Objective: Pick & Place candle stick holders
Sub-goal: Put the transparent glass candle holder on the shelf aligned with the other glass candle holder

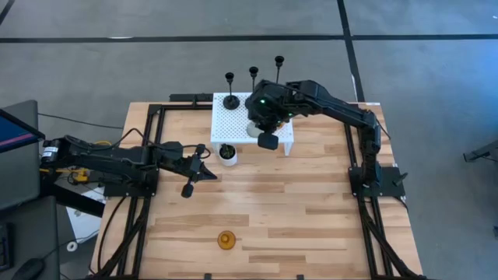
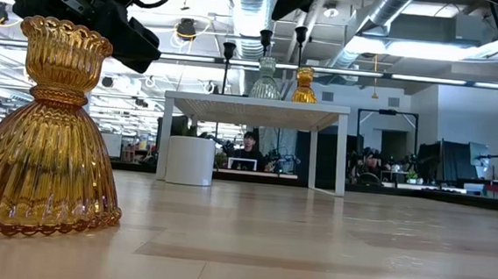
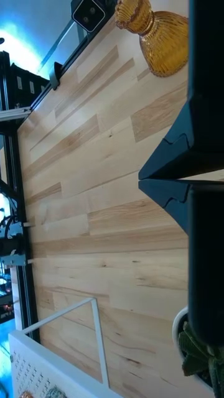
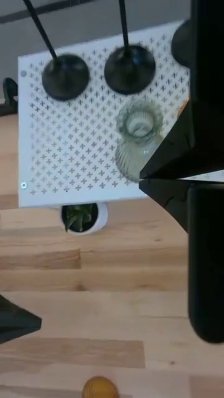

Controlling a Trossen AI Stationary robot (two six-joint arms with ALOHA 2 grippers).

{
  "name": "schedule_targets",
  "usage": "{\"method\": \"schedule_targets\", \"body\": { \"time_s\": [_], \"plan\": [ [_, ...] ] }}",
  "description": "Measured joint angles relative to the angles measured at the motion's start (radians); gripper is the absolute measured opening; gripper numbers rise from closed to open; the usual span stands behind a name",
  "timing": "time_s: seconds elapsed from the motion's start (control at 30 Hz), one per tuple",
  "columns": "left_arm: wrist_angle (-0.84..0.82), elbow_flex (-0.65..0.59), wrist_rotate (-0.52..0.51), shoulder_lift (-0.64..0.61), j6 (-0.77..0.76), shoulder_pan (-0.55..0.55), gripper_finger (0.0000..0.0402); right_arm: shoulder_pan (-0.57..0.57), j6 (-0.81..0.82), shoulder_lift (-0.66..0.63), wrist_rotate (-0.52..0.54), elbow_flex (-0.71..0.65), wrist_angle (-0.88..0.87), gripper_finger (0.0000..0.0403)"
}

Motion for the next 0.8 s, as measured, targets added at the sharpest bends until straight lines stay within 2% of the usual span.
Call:
{"method": "schedule_targets", "body": {
  "time_s": [0.33,0.4,0.5,0.8],
  "plan": [
    [0.0,0.0,0.0,0.0,0.0,0.0,0.0008,0.013,-0.036,-0.144,-0.017,-0.002,0.034,0.0],
    [0.0,0.0,0.0,0.0,0.0,0.0,0.0008,0.025,-0.047,-0.18,-0.019,-0.05,0.075,0.0],
    [0.0,0.0,0.0,0.0,0.001,0.0,0.0008,0.03,-0.053,-0.269,-0.024,-0.234,0.202,0.0],
    [0.0,0.0,0.0,0.0,0.002,0.0,0.0008,-0.006,-0.012,-0.607,-0.066,-0.947,0.811,0.0]
  ]
}}
